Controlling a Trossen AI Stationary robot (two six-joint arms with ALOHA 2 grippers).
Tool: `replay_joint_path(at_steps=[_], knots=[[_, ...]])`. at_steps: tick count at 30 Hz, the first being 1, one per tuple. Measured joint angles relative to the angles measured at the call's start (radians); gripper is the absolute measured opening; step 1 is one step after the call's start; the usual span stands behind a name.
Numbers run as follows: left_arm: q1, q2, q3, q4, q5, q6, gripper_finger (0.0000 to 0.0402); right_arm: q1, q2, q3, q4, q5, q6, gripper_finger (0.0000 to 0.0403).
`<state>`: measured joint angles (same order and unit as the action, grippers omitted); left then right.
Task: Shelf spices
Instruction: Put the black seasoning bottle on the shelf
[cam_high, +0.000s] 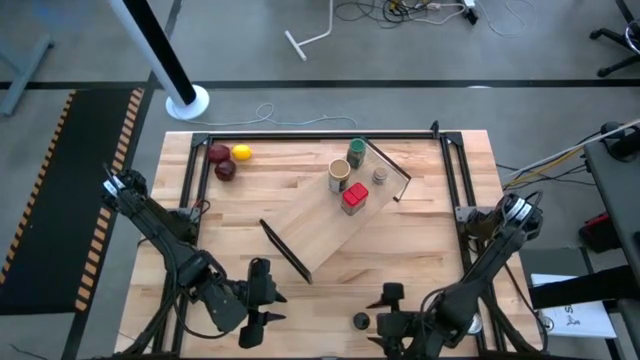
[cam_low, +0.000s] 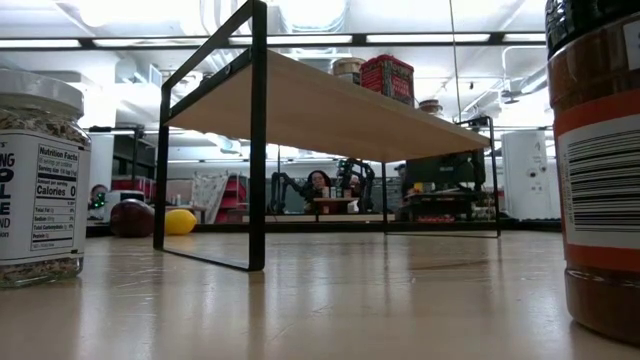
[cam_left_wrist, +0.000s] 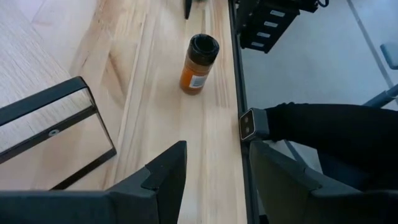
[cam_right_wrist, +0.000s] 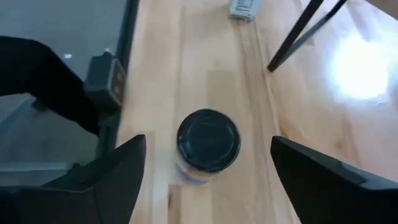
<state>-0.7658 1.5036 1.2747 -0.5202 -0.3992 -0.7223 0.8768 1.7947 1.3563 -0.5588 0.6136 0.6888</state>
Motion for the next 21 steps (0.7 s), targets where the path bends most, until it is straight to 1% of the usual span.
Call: replay_joint_path(at_steps=[3,6,13,21], knots=[[0.000,0.000,0.000,-0.001,0.000,0.000,0.0165,-0.003,0.010,0.000,0.005,0.032,0.000,0.0335],[0.000,0.000,0.000,-0.002,0.000,-0.001,0.0165,-0.008,0.030,0.000,0.011,0.039,0.000,0.0342],[0.000,0.000,0.000,-0.005,0.000,-0.002,0.0165,-0.021,0.074,-0.001,0.072,0.035,-0.001,0.0344],[0.000,0.000,0.000,-0.006,-0.001,-0.002,0.0165,-0.040,0.113,-0.008,0.080,0.040,0.016,0.0344]])
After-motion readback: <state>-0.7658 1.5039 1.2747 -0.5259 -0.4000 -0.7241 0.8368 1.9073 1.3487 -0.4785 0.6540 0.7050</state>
